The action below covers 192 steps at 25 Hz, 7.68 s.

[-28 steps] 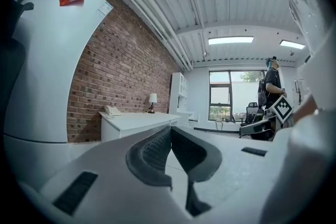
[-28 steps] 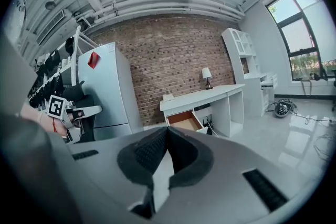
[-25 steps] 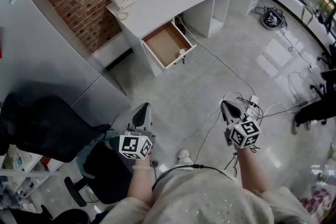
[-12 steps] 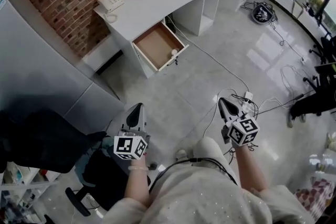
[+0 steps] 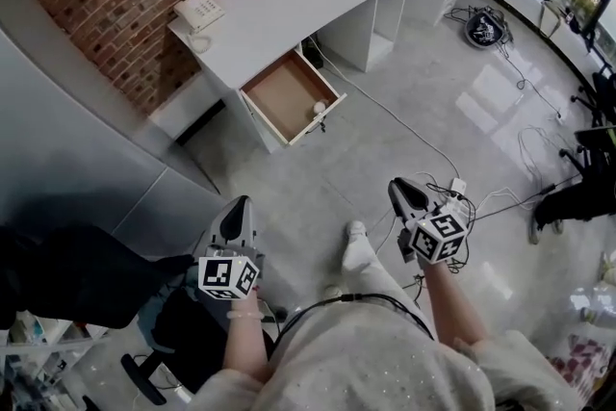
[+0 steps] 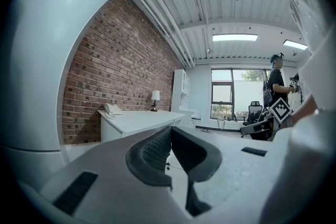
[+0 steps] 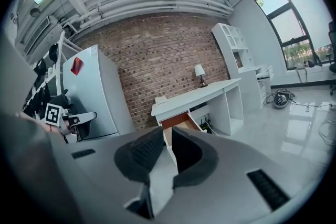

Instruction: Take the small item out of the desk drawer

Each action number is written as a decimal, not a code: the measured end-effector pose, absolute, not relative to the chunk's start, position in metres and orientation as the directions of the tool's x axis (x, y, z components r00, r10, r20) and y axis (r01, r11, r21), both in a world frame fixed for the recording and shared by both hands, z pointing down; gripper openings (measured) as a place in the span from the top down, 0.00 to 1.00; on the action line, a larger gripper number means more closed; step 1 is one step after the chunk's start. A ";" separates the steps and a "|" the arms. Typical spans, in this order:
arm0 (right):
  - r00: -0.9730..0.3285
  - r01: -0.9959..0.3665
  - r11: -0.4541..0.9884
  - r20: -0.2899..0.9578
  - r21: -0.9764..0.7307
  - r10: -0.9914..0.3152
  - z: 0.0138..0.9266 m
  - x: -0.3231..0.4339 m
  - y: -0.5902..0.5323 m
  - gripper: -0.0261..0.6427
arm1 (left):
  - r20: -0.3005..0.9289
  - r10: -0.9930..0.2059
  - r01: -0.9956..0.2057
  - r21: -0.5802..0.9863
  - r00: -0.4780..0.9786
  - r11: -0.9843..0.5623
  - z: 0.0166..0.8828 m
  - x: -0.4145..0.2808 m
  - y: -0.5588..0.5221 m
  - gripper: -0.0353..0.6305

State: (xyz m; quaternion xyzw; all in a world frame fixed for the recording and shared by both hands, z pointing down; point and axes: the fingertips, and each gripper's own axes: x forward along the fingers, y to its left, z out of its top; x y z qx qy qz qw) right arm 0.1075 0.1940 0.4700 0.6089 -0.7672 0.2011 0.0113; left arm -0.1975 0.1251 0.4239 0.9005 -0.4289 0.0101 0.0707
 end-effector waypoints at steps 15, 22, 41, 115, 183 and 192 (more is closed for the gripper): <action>-0.386 -0.904 0.284 0.324 -0.320 -0.864 0.492 0.140 0.068 0.85 | 0.119 -0.816 -0.823 0.146 0.565 -0.548 0.431 -0.151 0.028 0.94; -0.434 -0.887 0.317 0.369 -0.336 -0.822 0.515 0.150 0.026 0.84 | 0.141 -0.830 -0.840 0.160 0.539 -0.519 0.445 -0.135 -0.004 0.94; -0.550 -0.835 0.441 0.502 -0.328 -0.668 0.585 0.136 -0.080 0.79 | 0.210 -0.847 -0.871 0.186 0.487 -0.455 0.500 -0.108 -0.080 0.94; 0.118 -0.490 0.871 0.992 0.011 0.054 0.884 0.084 -0.254 0.66 | 0.399 -0.613 -0.721 0.227 0.682 -0.654 0.694 -0.059 -0.261 0.94; -0.557 -0.828 0.400 0.651 -0.392 -0.515 0.577 0.091 -0.204 0.72 | 0.244 -0.837 -0.871 0.135 0.491 -0.472 0.504 -0.102 -0.164 0.94; -0.600 -0.796 0.351 0.559 -0.493 -0.573 0.536 0.099 -0.193 0.72 | 0.212 -0.854 -0.880 0.135 0.475 -0.455 0.477 -0.105 -0.151 0.94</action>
